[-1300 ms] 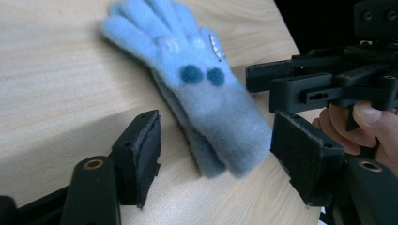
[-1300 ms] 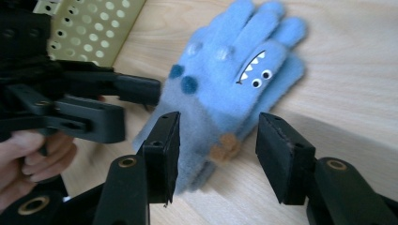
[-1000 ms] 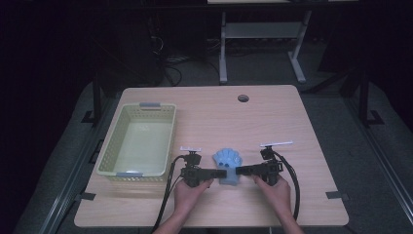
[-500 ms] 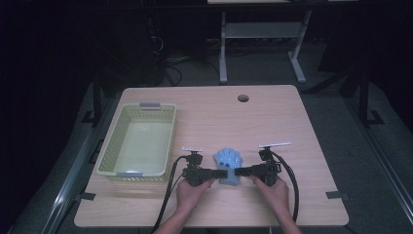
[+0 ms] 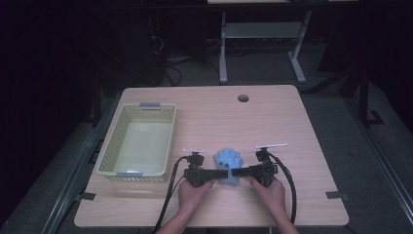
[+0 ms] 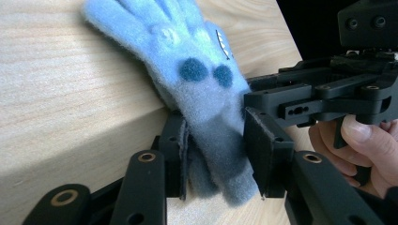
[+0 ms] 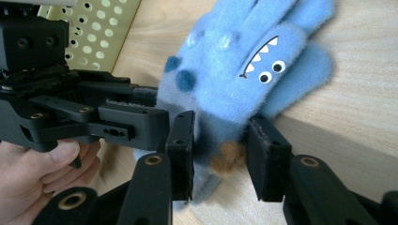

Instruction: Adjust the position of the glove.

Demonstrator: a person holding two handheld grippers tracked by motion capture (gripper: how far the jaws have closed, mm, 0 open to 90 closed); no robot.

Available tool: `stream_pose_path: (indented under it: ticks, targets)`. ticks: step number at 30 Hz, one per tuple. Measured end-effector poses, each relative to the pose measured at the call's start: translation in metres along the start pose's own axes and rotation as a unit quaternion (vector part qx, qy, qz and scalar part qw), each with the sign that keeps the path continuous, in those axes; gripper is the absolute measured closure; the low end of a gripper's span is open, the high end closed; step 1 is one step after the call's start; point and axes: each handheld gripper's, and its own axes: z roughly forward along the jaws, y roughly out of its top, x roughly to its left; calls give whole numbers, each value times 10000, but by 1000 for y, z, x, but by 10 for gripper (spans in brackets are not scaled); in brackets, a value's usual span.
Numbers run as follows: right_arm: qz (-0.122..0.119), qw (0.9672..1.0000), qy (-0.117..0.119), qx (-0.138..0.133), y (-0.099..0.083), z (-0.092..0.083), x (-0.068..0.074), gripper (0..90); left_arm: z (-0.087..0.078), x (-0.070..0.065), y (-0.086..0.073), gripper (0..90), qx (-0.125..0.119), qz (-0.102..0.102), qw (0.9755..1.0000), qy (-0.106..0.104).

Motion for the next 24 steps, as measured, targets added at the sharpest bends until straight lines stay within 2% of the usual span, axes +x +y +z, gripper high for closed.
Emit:
stream_pose_path:
  ticks: [3,9,11,17,24]
  targets:
    - [64,10000,32,-24,0,1,-1,681,0,4,0,645,14,-109,9999,-123]
    - [3,9999,71,-81,0,4,-1,731,1,7,1,663,12,-186,9995,-252]
    - [7,9999,107,-85,-1,4,-2,746,2,9,1,672,11,-280,9990,-347]
    - [-111,9998,132,-133,-1,2,0,785,2,11,2,709,-38,-287,9985,-460]
    - [-114,9995,210,-184,-1,0,2,797,0,12,4,726,-7,-311,9979,-571]
